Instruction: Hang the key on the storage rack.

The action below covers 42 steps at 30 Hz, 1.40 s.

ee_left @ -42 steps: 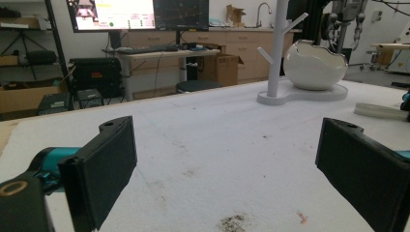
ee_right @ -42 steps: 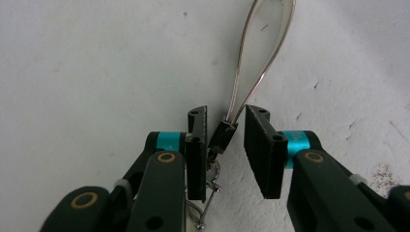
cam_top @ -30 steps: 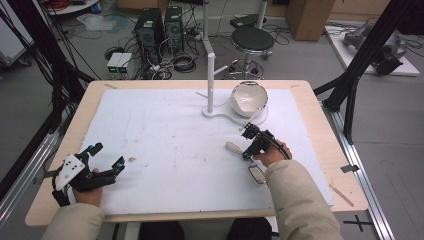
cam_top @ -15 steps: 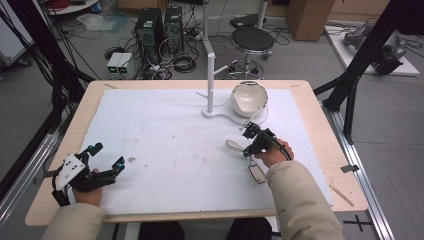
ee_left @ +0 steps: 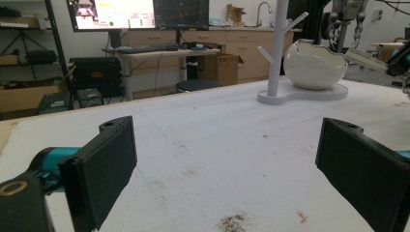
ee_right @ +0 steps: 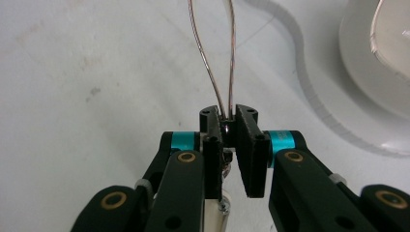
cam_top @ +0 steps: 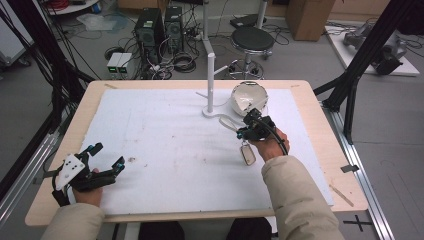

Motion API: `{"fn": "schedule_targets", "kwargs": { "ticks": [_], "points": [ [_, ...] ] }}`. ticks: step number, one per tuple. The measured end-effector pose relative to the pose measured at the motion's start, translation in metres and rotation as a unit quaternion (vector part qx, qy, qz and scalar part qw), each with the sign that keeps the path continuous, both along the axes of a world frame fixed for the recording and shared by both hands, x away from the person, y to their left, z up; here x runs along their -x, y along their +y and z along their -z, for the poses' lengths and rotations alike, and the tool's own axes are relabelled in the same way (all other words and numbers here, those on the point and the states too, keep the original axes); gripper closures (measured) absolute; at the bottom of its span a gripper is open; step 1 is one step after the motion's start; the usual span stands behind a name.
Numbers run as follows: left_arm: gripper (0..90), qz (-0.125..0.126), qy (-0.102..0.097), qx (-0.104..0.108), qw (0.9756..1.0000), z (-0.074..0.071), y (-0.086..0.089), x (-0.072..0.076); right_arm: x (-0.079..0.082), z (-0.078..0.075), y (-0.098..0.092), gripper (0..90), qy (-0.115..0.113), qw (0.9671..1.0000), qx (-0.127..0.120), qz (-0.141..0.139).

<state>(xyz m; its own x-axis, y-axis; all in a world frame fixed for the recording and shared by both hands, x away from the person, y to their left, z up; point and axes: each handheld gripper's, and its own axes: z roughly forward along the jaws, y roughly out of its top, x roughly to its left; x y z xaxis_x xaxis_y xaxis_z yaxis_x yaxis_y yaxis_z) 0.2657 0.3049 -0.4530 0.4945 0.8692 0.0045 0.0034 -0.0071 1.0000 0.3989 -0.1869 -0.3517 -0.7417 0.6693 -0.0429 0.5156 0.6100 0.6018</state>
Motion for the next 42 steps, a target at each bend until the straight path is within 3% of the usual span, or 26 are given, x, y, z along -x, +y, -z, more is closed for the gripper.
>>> {"fn": "schedule_targets", "kwargs": {
  "ticks": [4, 6, 16, 20, 36, 42],
  "points": [
    [7.8, 0.000, -0.001, 0.000, 1.0000, 0.000, 0.000, 0.000, 0.000, -0.006, 0.000, 82.1, -0.026, 0.9992, -0.026, 0.018],
    [7.8, 0.000, -0.001, 0.000, 1.0000, 0.000, 0.000, 0.000, -0.001, -0.012, 0.000, 82.1, -0.053, 0.9965, -0.056, 0.031],
    [7.8, 0.001, 0.000, 0.001, 1.0000, 0.000, 0.000, 0.000, -0.010, -0.025, 0.011, 82.1, -0.105, 0.9901, -0.085, 0.040],
    [7.8, 0.001, 0.000, 0.003, 1.0000, 0.000, 0.000, 0.000, -0.016, -0.030, 0.020, 82.1, -0.127, 0.9876, -0.084, 0.038],
    [7.8, 0.000, 0.000, 0.004, 1.0000, 0.000, 0.000, 0.000, -0.035, -0.020, 0.038, 82.0, -0.139, 0.9850, -0.088, 0.052],
    [7.8, 0.000, 0.000, 0.004, 1.0000, 0.000, 0.000, 0.000, -0.044, -0.013, 0.040, 82.0, -0.126, 0.9863, -0.087, 0.060]
  ]
}}
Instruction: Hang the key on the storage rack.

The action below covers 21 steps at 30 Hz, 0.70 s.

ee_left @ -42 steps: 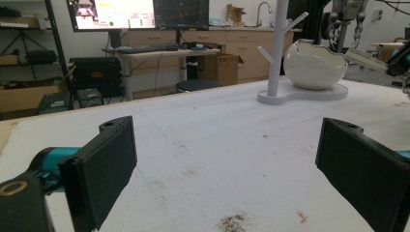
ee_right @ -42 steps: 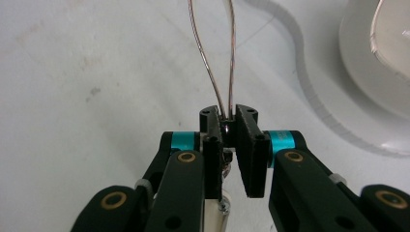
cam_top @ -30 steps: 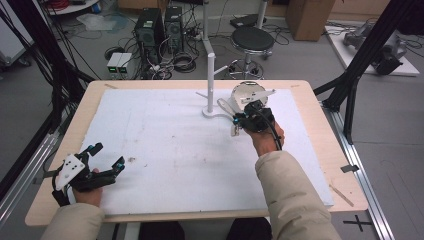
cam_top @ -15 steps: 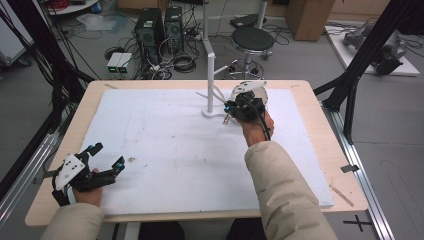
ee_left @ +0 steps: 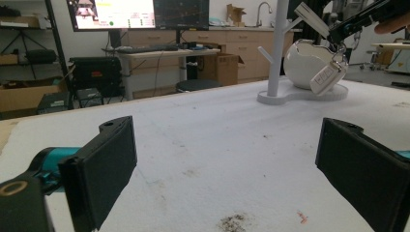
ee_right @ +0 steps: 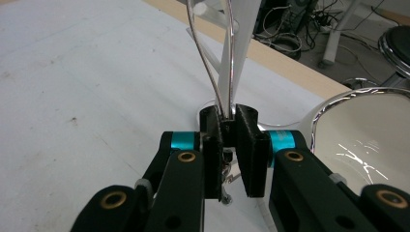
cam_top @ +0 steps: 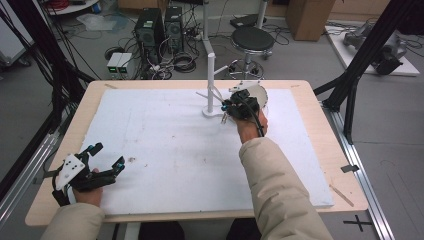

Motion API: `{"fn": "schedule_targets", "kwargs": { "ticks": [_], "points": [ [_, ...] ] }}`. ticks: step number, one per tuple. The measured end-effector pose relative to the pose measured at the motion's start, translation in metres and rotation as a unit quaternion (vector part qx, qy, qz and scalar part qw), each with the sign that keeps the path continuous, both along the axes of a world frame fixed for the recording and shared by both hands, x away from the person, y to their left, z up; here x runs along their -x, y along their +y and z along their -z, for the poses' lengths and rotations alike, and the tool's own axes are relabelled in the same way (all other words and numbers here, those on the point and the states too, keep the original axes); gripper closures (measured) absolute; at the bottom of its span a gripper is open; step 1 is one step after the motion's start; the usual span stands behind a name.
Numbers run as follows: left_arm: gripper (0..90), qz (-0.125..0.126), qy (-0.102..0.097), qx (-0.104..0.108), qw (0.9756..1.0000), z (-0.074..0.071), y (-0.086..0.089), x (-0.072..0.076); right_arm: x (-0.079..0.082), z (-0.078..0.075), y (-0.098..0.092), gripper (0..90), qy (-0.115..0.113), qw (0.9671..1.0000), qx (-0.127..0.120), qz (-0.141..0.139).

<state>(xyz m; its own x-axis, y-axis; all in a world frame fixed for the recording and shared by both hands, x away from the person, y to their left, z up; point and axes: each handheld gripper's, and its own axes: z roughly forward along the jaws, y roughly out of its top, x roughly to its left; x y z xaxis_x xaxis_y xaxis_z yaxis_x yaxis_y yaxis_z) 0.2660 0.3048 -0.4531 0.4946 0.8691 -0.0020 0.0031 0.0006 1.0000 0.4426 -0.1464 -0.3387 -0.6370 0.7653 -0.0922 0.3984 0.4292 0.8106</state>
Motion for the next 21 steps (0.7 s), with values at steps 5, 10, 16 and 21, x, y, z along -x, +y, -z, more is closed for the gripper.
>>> {"fn": "schedule_targets", "kwargs": {
  "ticks": [5, 10, 16, 21],
  "points": [
    [7.8, 0.000, 0.000, 0.000, 1.0000, 0.000, 0.000, 0.000, -0.005, 0.006, 0.003, 82.0, 0.007, 1.0000, 0.003, 0.003],
    [7.8, 0.000, 0.001, 0.000, 1.0000, 0.000, 0.000, 0.000, -0.010, 0.011, 0.004, 82.0, 0.011, 0.9999, 0.000, 0.008],
    [7.8, 0.000, 0.001, 0.001, 1.0000, 0.000, 0.000, 0.000, -0.015, 0.016, 0.005, 81.9, 0.018, 0.9997, -0.007, 0.015],
    [7.8, 0.000, 0.001, 0.001, 1.0000, 0.000, 0.000, 0.000, -0.018, 0.019, 0.005, 81.9, 0.021, 0.9996, -0.013, 0.015]
  ]
}}
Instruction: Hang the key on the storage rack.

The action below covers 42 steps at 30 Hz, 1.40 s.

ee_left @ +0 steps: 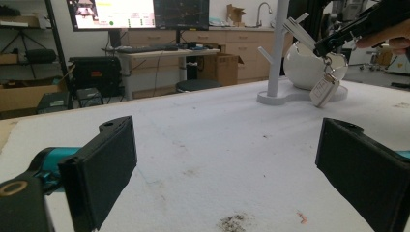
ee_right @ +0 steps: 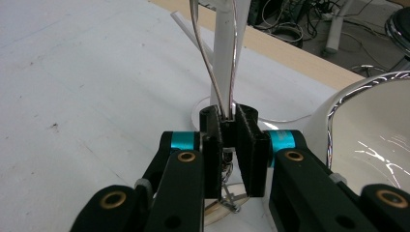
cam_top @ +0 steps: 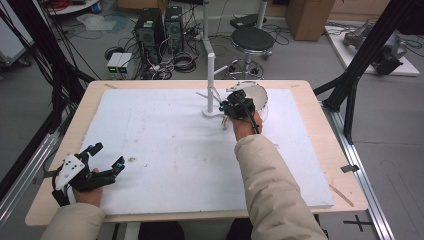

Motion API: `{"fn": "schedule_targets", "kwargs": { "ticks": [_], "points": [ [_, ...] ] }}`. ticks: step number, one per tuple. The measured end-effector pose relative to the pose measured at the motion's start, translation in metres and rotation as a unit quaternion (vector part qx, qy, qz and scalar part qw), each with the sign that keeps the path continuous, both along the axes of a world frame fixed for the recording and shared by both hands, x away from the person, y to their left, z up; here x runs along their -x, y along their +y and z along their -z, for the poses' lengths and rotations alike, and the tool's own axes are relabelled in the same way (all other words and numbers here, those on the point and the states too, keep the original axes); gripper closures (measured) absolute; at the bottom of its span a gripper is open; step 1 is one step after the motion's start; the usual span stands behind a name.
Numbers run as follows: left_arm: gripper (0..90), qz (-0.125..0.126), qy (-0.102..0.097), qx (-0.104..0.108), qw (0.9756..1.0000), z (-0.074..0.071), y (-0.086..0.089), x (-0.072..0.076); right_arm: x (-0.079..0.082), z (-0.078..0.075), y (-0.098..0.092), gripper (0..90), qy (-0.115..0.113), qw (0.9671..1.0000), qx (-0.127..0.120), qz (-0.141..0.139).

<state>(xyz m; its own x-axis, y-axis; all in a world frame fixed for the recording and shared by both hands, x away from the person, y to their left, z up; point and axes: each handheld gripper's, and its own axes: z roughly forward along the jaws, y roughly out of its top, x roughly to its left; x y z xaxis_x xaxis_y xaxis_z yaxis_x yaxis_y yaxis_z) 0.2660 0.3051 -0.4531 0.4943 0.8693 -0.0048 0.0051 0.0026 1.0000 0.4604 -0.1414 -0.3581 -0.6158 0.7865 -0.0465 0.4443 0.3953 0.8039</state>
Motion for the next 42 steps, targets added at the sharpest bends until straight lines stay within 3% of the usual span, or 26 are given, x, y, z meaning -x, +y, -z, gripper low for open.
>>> {"fn": "schedule_targets", "kwargs": {
  "ticks": [7, 8, 12, 15, 17, 18, 23, 28, 32, 33, 38, 40, 42],
  "points": [
    [7.8, 0.000, 0.000, 0.000, 1.0000, 0.000, 0.000, 0.000, -0.002, 0.002, -0.002, 80.0, 0.001, 0.9999, -0.011, -0.008],
    [7.8, 0.001, -0.001, -0.001, 1.0000, 0.000, 0.000, 0.000, -0.002, 0.002, -0.002, 76.6, 0.000, 0.9997, -0.018, -0.015],
    [7.8, 0.001, -0.001, -0.003, 1.0000, 0.000, 0.000, 0.000, 0.000, -0.001, -0.003, 54.0, -0.018, 0.9981, -0.046, -0.037],
    [7.8, 0.001, -0.002, -0.001, 1.0000, 0.000, 0.000, 0.000, 0.003, -0.006, -0.006, 27.0, -0.020, 0.9961, -0.067, -0.055],
    [7.8, 0.000, -0.002, -0.004, 1.0000, 0.000, 0.000, 0.000, 0.008, -0.010, -0.007, 5.6, -0.027, 0.9959, -0.067, -0.054],
    [7.8, 0.000, -0.002, -0.001, 1.0000, 0.000, 0.000, 0.000, 0.012, -0.013, -0.009, 0.6, -0.031, 0.9955, -0.072, -0.053],
    [7.8, -0.001, -0.001, -0.001, 1.0000, 0.000, 0.000, 0.000, 0.041, -0.022, -0.033, 0.4, -0.060, 0.9872, -0.115, -0.092],
    [7.8, 0.000, -0.001, -0.003, 1.0000, 0.000, 0.000, 0.000, 0.070, -0.023, -0.070, 0.5, -0.101, 0.9817, -0.120, -0.109],
    [7.8, -0.002, 0.001, -0.004, 1.0000, 0.000, -0.001, 0.000, 0.087, -0.013, -0.099, 0.5, -0.129, 0.9757, -0.143, -0.105],
    [7.8, -0.001, 0.002, -0.005, 1.0000, 0.000, -0.001, 0.000, 0.090, -0.009, -0.106, 0.5, -0.140, 0.9729, -0.149, -0.107],
    [7.8, 0.000, 0.001, 0.001, 1.0000, 0.000, 0.001, 0.000, 0.102, 0.014, -0.135, 0.5, -0.151, 0.9656, -0.185, -0.104],
    [7.8, 0.000, 0.000, 0.000, 1.0000, 0.000, 0.001, 0.000, 0.106, 0.026, -0.145, 0.5, -0.151, 0.9639, -0.194, -0.101],
    [7.8, -0.001, 0.000, -0.001, 1.0000, 0.000, 0.000, 0.000, 0.110, 0.038, -0.153, 0.5, -0.145, 0.9647, -0.200, -0.091]
  ]
}}
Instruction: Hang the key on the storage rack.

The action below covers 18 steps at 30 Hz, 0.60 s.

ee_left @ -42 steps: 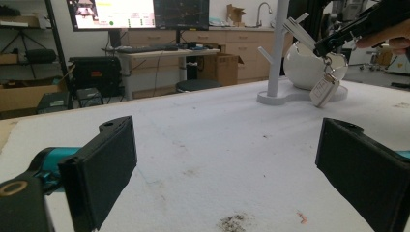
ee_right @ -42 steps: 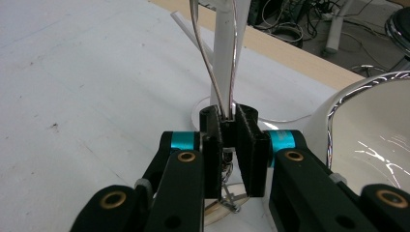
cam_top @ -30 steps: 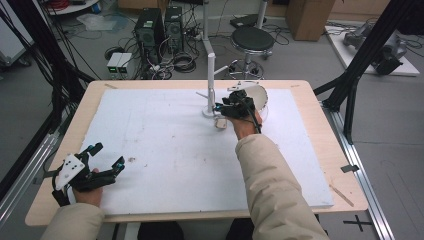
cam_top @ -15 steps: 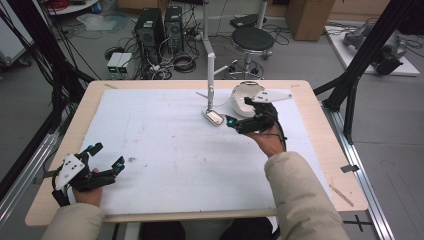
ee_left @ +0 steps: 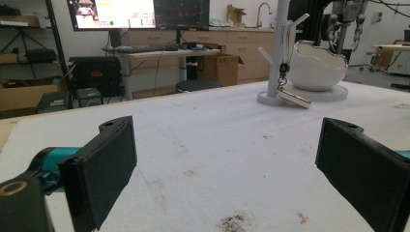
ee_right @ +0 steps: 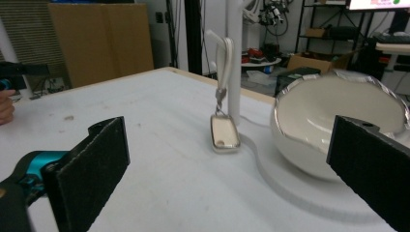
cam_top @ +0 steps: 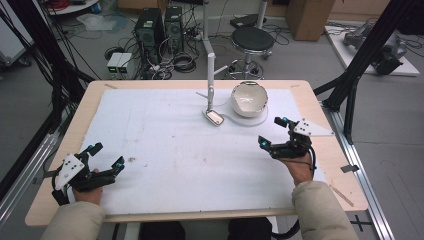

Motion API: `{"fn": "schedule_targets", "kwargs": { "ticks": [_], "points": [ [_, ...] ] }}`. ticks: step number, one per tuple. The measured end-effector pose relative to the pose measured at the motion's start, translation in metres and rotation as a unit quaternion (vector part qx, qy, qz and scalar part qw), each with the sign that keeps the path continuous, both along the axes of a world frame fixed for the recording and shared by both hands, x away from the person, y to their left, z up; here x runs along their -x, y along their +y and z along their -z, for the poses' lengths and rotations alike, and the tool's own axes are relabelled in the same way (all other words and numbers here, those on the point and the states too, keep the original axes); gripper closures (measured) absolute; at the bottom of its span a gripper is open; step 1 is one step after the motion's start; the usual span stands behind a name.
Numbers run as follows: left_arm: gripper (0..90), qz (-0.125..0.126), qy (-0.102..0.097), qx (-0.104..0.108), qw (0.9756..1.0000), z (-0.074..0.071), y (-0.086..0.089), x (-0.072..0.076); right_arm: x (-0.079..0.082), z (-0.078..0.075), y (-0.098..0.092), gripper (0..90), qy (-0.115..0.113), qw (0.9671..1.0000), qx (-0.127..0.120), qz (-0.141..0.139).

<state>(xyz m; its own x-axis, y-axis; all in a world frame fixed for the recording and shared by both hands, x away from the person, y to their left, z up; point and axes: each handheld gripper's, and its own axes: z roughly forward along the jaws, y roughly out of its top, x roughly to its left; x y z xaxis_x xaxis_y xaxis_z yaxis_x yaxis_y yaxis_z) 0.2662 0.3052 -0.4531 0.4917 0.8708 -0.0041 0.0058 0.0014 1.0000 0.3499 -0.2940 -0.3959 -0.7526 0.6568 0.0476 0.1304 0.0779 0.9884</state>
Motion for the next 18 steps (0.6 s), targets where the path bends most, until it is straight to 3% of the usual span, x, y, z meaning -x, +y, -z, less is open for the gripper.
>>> {"fn": "schedule_targets", "kwargs": {
  "ticks": [4, 8, 16, 18],
  "points": [
    [7.8, 0.001, 0.002, -0.001, 1.0000, 0.000, 0.000, 0.000, 0.011, 0.024, -0.015, 0.5, 0.005, 0.9999, -0.008, 0.010],
    [7.8, 0.000, 0.001, 0.001, 1.0000, 0.000, -0.001, 0.000, 0.016, 0.032, -0.019, 0.5, -0.007, 0.9998, -0.014, 0.009],
    [7.8, -0.001, 0.001, -0.004, 1.0000, 0.000, -0.001, 0.000, 0.022, 0.054, -0.024, 0.5, 0.000, 0.9995, -0.027, 0.017],
    [7.8, -0.002, 0.001, -0.004, 1.0000, 0.000, -0.001, 0.000, 0.023, 0.054, -0.025, 0.5, -0.007, 0.9994, -0.026, 0.020]
  ]
}}
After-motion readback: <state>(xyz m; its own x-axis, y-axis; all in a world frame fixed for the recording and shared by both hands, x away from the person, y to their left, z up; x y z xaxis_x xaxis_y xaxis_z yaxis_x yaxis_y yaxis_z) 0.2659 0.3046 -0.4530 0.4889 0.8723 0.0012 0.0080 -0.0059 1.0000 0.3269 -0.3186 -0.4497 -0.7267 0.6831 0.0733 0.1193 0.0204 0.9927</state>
